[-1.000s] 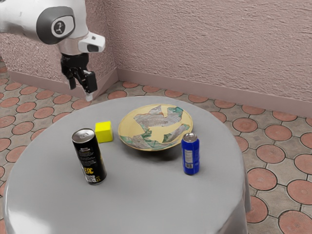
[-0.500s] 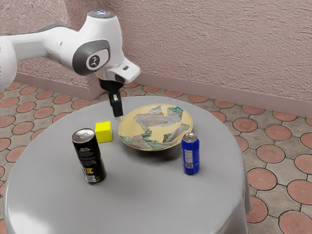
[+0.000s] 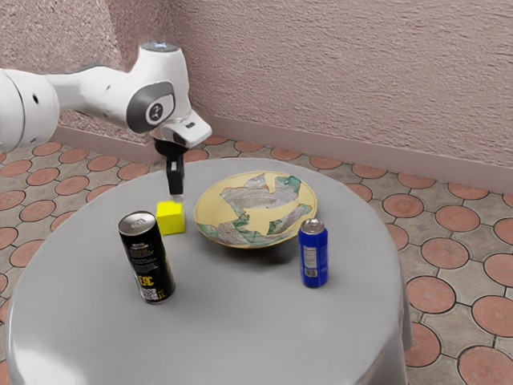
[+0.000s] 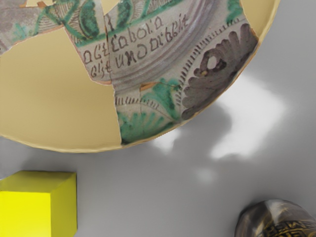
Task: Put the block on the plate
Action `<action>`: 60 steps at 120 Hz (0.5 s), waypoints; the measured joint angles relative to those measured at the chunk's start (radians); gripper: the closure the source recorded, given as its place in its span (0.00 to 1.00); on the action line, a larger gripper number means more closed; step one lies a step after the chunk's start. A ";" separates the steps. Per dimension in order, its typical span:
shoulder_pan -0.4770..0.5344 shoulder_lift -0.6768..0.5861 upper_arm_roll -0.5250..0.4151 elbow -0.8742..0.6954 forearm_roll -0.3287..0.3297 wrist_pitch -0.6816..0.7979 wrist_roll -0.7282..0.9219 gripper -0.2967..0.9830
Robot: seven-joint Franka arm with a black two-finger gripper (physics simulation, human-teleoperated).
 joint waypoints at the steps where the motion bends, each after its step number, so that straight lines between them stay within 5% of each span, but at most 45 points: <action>1: 0.003 0.003 -0.002 0.002 0.000 0.001 0.003 0.23; 60: 0.125 0.184 -0.068 0.173 0.000 -0.005 0.157 0.23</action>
